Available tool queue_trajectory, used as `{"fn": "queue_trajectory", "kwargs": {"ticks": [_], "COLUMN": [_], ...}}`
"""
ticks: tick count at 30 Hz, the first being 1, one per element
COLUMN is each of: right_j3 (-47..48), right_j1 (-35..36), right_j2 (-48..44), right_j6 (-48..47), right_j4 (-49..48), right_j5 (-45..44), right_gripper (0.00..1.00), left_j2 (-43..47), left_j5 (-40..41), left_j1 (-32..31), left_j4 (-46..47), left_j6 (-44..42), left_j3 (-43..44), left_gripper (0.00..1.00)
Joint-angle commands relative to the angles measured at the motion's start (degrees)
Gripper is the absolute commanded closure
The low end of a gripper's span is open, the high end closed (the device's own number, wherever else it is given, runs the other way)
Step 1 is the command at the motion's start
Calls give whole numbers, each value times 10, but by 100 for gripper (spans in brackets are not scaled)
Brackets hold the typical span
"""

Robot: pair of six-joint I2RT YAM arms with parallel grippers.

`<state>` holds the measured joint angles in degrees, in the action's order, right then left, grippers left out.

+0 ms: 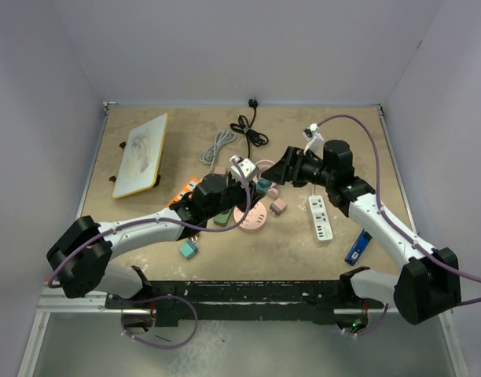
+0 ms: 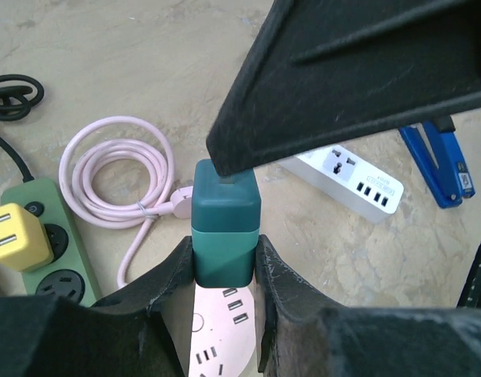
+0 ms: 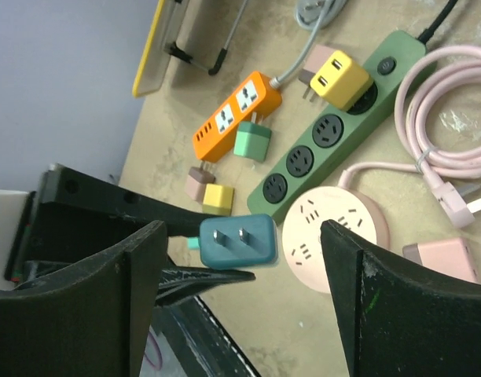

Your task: Insert the plug

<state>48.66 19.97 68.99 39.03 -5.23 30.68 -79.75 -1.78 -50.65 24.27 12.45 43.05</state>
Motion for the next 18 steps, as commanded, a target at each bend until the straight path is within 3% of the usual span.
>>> {"fn": "queue_trajectory", "kwargs": {"ticks": [1, 13, 18], "right_j3": [28, 0, -19], "right_j1": [-1, 0, 1], "right_j2": [2, 13, 24], "right_j6": [-70, -20, 12], "right_j4": [70, 15, -30], "right_j5": [15, 65, 108], "right_gripper": [20, 30, 41], "left_j2": [13, 3, 4], "left_j5": [-20, -45, -50], "left_j1": [2, 2, 2], "left_j4": [-23, -35, -34], "left_j6": [-65, -85, -84], "left_j3": [45, 67, 69], "left_gripper": [100, 100, 100]}}
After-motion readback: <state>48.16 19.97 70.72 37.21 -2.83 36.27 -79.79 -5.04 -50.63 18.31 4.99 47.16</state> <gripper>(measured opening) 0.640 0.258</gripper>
